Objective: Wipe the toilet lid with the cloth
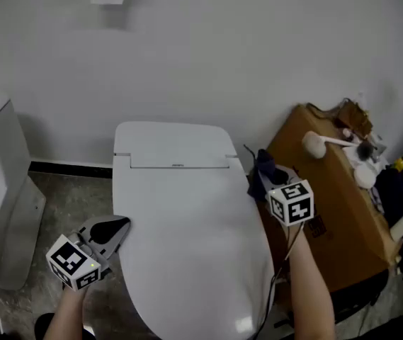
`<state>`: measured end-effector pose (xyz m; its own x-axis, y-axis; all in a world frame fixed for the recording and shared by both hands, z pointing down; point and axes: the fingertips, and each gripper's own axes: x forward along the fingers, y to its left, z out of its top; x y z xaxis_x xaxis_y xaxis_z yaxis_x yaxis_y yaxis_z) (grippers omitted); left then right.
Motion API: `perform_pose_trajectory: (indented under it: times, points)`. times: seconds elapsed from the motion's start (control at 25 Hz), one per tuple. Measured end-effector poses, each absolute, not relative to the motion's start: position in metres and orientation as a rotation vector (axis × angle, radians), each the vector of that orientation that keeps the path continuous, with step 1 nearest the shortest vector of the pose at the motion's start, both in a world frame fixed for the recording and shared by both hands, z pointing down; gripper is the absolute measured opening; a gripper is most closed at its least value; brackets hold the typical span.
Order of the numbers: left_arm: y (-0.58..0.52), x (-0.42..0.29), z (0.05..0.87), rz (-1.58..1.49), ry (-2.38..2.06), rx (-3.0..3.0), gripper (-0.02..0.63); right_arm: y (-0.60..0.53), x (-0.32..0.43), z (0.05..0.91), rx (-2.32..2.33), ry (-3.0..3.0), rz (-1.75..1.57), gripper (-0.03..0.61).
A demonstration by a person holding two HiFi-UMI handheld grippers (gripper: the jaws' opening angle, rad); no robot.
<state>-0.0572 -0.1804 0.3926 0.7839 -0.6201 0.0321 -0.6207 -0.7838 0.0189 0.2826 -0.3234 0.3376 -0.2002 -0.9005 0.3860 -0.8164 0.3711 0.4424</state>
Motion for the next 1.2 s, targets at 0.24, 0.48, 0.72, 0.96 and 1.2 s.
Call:
perform_pose_trajectory:
  times: [0.24,0.48,0.72,0.96,1.2]
  points:
    - [-0.182,-0.056,0.391,0.035,-1.014,2.938,0.015,-0.324,0.262,0.355,1.411,-2.059,-0.181,0.063]
    - [-0.182,-0.054,0.392,0.059,-1.01,2.942,0.015,-0.324,0.245,0.368,1.365,-2.077,-0.142,0.063]
    - [-0.183,-0.055,0.392,0.057,-1.017,2.947,0.015,-0.324,0.233,0.381,1.291,-2.019,-0.137,0.063]
    - [-0.182,-0.054,0.392,0.072,-1.02,2.949,0.015,-0.32,0.222,0.39,1.213,-1.974,-0.126,0.063]
    - [-0.184,-0.054,0.393,0.091,-1.035,2.951,0.015,-0.317,0.205,0.397,1.156,-1.974,-0.121,0.063]
